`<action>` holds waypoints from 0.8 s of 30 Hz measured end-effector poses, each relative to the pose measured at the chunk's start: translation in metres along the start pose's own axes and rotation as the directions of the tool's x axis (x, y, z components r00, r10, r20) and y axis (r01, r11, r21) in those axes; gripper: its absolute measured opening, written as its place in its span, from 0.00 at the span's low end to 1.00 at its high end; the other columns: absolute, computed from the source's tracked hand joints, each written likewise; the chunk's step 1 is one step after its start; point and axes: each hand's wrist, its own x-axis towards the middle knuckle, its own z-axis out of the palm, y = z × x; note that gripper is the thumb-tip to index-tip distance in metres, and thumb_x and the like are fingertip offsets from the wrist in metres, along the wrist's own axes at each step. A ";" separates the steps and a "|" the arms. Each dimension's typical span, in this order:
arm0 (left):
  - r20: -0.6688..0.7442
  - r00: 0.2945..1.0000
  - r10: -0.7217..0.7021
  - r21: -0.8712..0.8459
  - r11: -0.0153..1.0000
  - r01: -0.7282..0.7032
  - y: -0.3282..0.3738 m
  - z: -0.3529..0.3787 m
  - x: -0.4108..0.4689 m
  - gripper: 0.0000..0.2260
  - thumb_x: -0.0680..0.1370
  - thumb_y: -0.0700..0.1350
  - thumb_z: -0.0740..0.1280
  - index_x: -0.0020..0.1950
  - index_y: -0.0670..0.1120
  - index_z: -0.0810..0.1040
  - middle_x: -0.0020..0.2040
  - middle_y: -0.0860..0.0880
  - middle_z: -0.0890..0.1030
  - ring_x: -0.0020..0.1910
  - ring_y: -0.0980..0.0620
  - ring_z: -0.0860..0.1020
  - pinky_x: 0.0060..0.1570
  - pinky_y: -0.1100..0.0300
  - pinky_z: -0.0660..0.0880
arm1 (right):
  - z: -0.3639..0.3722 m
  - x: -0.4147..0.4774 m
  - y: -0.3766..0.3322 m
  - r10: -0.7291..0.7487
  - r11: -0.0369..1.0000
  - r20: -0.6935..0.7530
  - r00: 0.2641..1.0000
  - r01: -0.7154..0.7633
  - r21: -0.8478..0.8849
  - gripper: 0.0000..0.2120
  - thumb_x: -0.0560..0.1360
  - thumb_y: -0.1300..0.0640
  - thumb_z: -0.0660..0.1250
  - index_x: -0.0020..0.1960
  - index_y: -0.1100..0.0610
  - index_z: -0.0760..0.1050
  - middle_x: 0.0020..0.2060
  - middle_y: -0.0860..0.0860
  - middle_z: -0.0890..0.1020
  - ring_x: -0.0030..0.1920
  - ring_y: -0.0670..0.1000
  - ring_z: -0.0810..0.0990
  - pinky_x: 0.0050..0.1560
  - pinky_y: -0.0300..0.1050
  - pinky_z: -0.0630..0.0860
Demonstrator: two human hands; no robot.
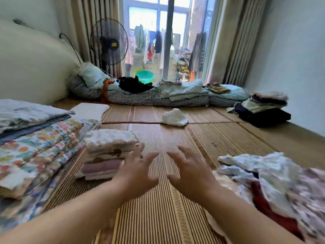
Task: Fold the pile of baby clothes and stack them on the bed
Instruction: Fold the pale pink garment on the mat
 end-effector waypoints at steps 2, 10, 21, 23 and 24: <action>0.055 0.992 0.109 0.007 0.994 -0.110 0.045 0.025 -0.027 0.34 0.74 0.57 0.66 0.75 0.65 0.52 0.79 0.53 0.42 0.78 0.47 0.41 0.75 0.42 0.49 | -0.005 -0.050 0.030 0.097 0.995 0.039 0.995 -0.097 0.003 0.32 0.74 0.42 0.64 0.74 0.39 0.55 0.77 0.48 0.53 0.76 0.52 0.53 0.74 0.55 0.54; 0.215 0.949 0.231 0.042 0.968 -0.246 0.165 0.120 -0.053 0.33 0.74 0.59 0.65 0.76 0.62 0.53 0.79 0.55 0.47 0.77 0.49 0.48 0.75 0.46 0.50 | 0.001 -0.154 0.141 0.440 0.877 0.138 0.887 -0.458 0.148 0.31 0.73 0.44 0.66 0.74 0.44 0.61 0.74 0.48 0.58 0.73 0.52 0.62 0.71 0.53 0.63; 0.163 0.986 -0.027 -0.382 0.920 0.089 0.195 0.132 -0.006 0.14 0.78 0.38 0.62 0.58 0.53 0.80 0.51 0.52 0.80 0.47 0.52 0.79 0.43 0.61 0.76 | 0.014 -0.144 0.180 0.269 0.960 0.262 0.927 -0.281 0.009 0.21 0.72 0.39 0.63 0.63 0.44 0.73 0.64 0.49 0.72 0.66 0.54 0.70 0.66 0.62 0.60; 0.165 0.986 -0.011 -0.515 0.852 0.096 0.200 0.107 -0.012 0.17 0.77 0.33 0.61 0.54 0.53 0.81 0.52 0.51 0.79 0.46 0.54 0.79 0.38 0.65 0.76 | 0.012 -0.146 0.180 0.269 0.940 0.105 0.957 -0.285 0.189 0.11 0.74 0.47 0.61 0.48 0.50 0.79 0.49 0.49 0.79 0.53 0.52 0.77 0.57 0.53 0.70; 0.154 0.988 -0.004 -0.554 0.828 0.090 0.202 0.094 -0.015 0.18 0.76 0.32 0.60 0.51 0.54 0.81 0.52 0.50 0.79 0.44 0.54 0.78 0.34 0.67 0.74 | 0.009 -0.147 0.180 0.291 0.897 0.034 0.956 -0.285 0.337 0.10 0.75 0.50 0.61 0.41 0.52 0.78 0.41 0.48 0.80 0.46 0.51 0.79 0.49 0.50 0.73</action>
